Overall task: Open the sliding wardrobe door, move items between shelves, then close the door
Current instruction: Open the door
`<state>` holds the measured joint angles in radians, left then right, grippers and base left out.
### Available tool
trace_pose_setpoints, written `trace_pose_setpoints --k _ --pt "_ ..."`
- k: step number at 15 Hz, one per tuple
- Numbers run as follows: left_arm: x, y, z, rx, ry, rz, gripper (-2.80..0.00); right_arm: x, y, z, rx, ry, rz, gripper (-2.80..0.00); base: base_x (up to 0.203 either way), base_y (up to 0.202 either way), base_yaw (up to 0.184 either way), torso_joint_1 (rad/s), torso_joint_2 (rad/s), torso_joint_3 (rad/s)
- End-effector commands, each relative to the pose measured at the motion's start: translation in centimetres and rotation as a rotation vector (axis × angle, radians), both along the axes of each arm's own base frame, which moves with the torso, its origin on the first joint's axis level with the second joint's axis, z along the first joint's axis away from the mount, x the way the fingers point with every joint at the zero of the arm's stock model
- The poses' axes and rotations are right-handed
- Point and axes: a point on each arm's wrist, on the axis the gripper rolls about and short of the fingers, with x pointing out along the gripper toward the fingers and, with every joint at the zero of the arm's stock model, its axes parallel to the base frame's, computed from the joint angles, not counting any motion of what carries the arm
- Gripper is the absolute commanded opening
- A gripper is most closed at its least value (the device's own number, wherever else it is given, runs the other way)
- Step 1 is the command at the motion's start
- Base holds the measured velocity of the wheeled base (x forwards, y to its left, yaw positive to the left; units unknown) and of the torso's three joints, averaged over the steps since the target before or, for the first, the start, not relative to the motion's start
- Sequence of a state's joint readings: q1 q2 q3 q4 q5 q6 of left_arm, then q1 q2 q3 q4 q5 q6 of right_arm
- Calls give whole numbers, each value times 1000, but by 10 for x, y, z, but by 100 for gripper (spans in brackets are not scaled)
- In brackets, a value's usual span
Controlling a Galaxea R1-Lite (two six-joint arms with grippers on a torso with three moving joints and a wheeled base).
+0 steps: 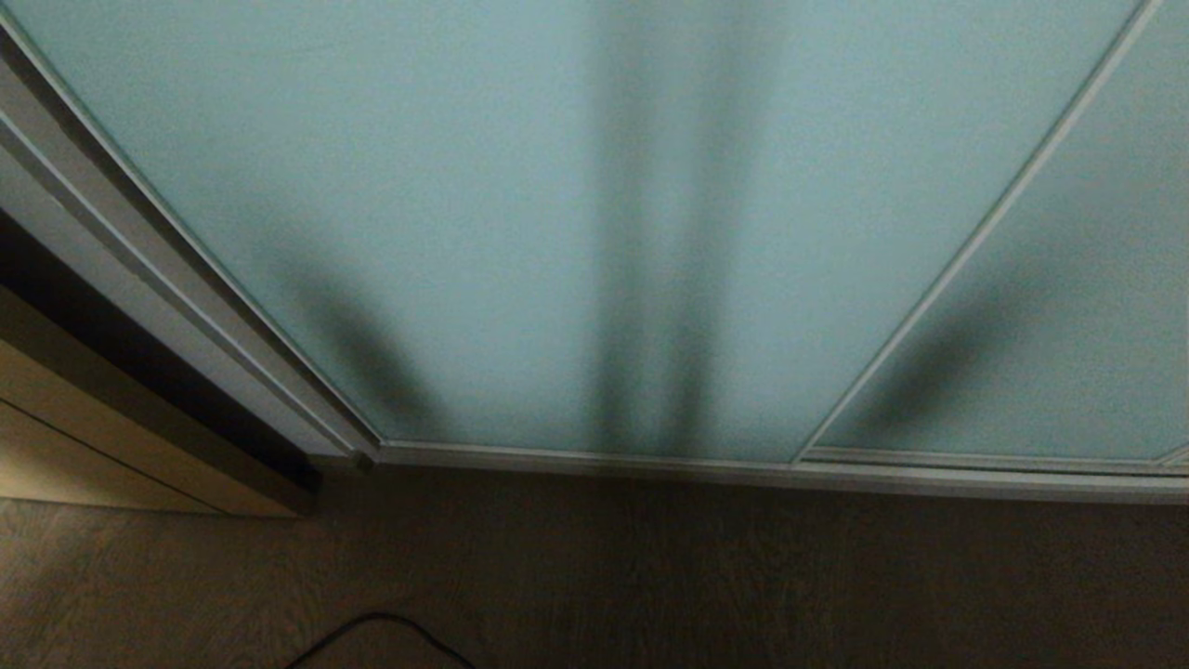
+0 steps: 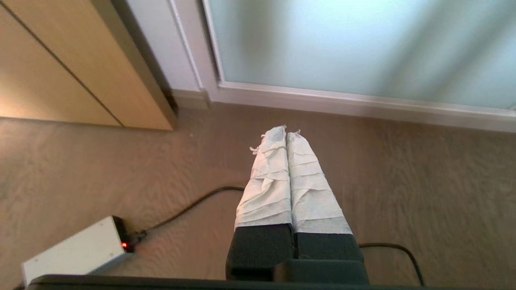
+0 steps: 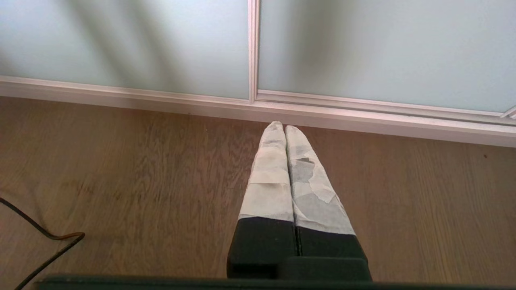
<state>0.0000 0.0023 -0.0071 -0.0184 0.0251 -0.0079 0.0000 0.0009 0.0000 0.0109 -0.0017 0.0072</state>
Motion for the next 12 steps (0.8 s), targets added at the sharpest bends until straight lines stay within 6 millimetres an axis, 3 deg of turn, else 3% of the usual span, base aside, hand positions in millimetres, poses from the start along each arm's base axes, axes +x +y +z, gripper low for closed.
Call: trace_pose_setpoints --k 1,5,9,12 --pt "-4 0 16 0 -57 6 -280 0 0 0 0 0 0 -280 0 0 0 0 0 0" --pt "-23 2 71 -12 -176 75 -280 0 0 0 0 1 0 -280 0 0 0 0 0 0" --pt "-28 5 152 -37 -273 227 -280 0 0 0 0 -1 0 -280 0 0 0 0 0 0" --pt "-5 8 192 -57 -261 341 -280 0 0 0 0 0 0 -280 0 0 0 0 0 0"
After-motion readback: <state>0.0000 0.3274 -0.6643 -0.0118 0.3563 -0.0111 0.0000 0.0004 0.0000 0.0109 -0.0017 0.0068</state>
